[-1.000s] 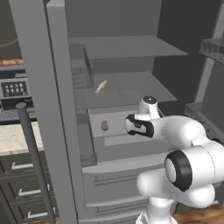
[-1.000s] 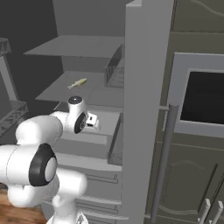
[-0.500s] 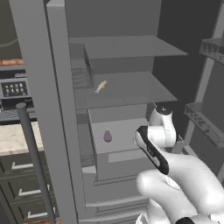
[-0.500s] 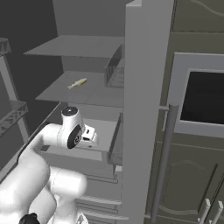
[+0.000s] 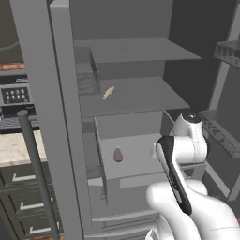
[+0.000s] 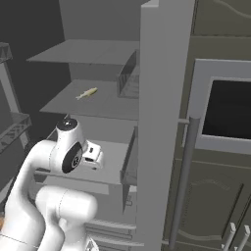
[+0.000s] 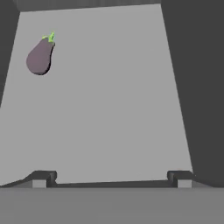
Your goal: Fully open the fridge drawer.
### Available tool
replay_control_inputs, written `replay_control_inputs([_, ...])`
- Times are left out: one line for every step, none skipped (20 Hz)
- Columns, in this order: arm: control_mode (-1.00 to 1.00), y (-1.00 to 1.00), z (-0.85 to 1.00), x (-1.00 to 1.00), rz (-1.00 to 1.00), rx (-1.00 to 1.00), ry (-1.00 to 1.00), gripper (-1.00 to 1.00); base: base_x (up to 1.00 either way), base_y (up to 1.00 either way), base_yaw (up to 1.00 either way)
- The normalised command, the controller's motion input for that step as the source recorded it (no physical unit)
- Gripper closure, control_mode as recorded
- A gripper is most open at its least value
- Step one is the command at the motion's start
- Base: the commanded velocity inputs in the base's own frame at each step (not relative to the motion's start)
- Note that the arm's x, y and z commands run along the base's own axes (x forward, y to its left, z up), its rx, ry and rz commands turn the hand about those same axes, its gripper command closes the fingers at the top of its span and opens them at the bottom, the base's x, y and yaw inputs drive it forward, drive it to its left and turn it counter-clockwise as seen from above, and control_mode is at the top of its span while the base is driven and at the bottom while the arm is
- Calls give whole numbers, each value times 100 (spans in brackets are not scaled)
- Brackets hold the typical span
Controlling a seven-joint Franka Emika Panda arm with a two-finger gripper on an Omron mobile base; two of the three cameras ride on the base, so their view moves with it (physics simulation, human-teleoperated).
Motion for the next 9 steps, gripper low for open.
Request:
replay_control_inputs([-100, 0, 100, -26, 0, 0, -14, -100, 0, 0, 0])
replay_control_inputs([-100, 0, 100, -20, -1, 0, -16, -100, 0, 0, 0])
replay_control_inputs([-100, 5, 100, -16, -2, 0, -20, -100, 0, 0, 0])
replay_control_inputs([-100, 8, 100, -11, -3, 0, -24, -100, 0, 0, 0])
replay_control_inputs([-100, 8, 100, -13, -3, 0, -29, -100, 0, 0, 0])
replay_control_inputs([-100, 6, 100, -15, -4, 0, -31, -100, 0, 0, 0])
replay_control_inputs([-100, 2, 100, -19, -5, 0, -33, -100, 0, 0, 0])
replay_control_inputs([-100, 1, 100, -25, -6, 0, -37, -100, 0, 0, 0])
replay_control_inputs([-100, 0, 100, -25, -6, 0, -39, -100, 0, 0, 0])
